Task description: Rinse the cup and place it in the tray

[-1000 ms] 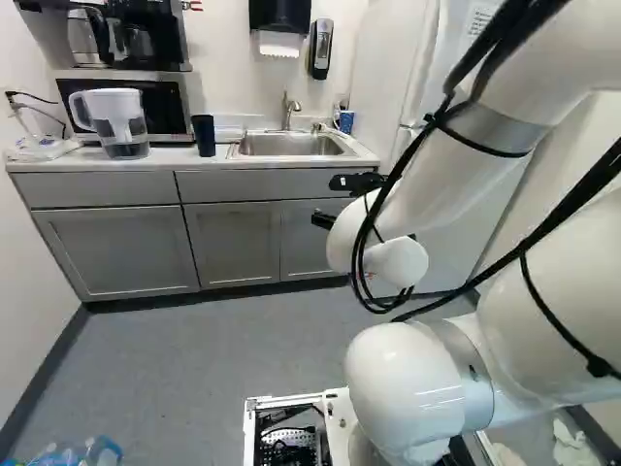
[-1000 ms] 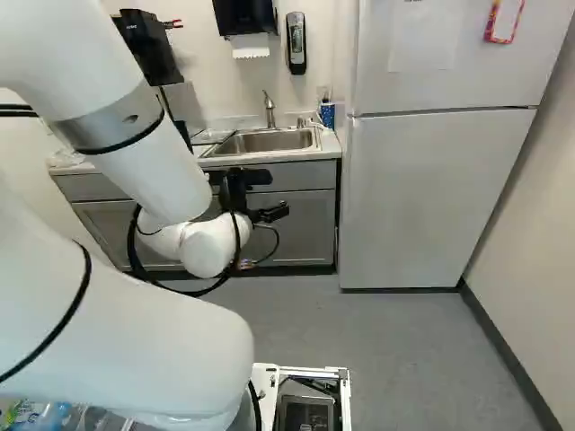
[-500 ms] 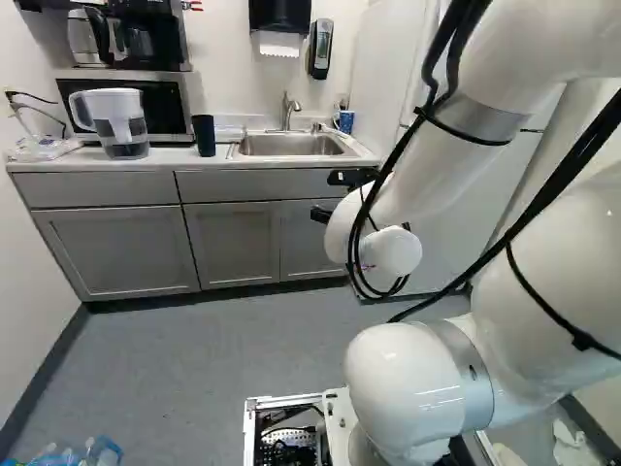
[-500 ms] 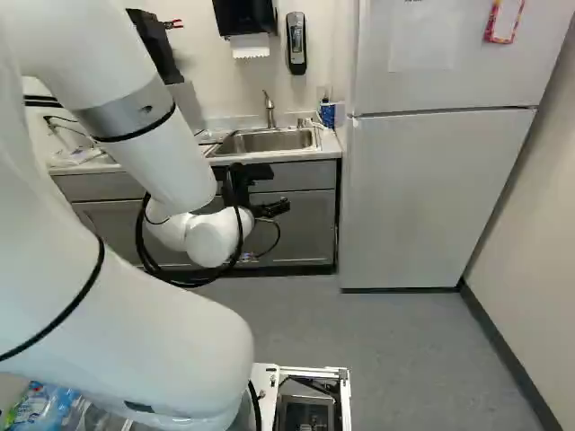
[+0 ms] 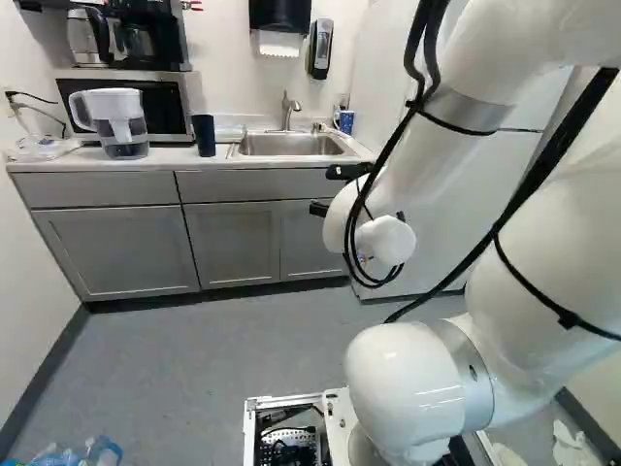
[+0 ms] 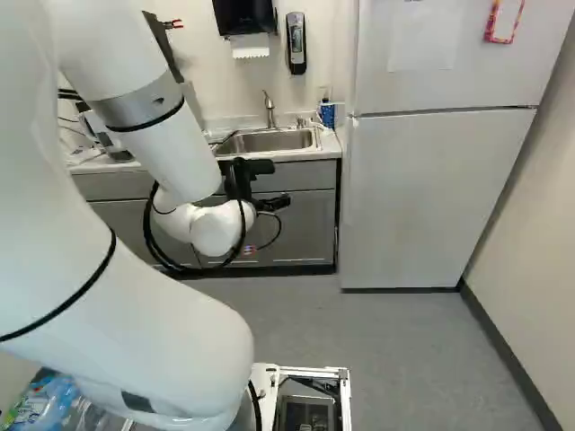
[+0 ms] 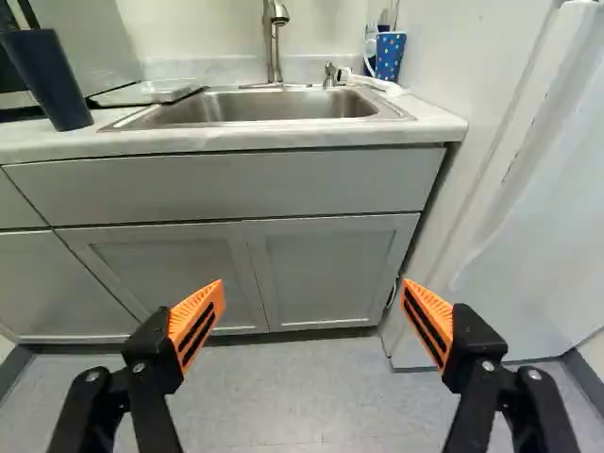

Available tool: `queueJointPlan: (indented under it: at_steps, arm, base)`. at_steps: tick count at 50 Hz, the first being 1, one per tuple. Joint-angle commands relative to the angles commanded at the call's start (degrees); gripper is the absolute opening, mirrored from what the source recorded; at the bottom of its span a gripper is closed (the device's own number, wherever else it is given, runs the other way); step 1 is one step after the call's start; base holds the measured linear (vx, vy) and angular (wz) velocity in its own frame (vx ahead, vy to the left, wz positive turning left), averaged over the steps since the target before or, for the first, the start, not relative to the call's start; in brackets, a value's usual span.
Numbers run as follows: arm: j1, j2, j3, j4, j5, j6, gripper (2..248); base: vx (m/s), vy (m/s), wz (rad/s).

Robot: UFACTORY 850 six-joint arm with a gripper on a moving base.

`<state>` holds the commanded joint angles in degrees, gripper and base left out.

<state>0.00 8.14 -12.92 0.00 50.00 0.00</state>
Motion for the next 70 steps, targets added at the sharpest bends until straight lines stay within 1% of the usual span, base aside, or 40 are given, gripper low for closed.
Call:
queueJointPlan:
  at_steps: [45, 70]
  arm:
    - [0.0, 0.1, -6.4, 0.0, -0.2, 0.0, 247]
    - [0.4, 0.3, -9.7, 0.0, -2.6, 0.0, 247]
  base:
    - [0.000, 0.000, 0.000]
    - [0.000, 0.000, 0.000]
